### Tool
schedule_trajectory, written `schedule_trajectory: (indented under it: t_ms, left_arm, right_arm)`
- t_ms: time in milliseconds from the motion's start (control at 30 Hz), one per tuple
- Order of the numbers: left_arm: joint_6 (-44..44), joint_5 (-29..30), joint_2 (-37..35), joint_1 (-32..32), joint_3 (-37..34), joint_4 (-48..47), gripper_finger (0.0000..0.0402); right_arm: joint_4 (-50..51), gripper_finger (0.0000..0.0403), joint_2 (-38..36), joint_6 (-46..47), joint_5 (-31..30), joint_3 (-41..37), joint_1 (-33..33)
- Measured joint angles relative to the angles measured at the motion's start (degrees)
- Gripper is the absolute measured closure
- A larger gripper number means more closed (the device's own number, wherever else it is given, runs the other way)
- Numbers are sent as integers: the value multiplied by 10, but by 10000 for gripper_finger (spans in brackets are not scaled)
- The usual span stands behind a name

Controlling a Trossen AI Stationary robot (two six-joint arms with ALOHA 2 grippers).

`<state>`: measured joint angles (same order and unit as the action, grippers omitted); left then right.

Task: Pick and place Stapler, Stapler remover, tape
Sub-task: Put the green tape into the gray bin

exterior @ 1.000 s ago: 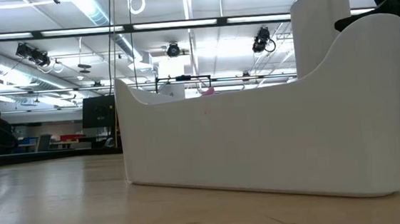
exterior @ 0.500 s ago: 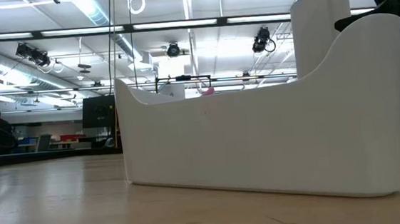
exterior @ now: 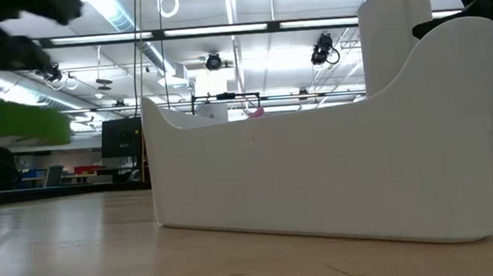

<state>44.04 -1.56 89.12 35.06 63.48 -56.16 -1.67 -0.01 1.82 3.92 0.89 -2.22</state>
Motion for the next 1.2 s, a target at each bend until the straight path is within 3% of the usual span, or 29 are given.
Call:
schedule_trajectory:
  t_ms: [200, 1200]
  left_arm:
    - [-31, 38, 0, -61, 44, -29, 315]
    - [-213, 75, 0, -360, 111, -17, 310]
  right_arm:
    - [0, 401, 0, 0, 0, 0, 0]
    - [0, 401, 0, 0, 0, 0, 0]
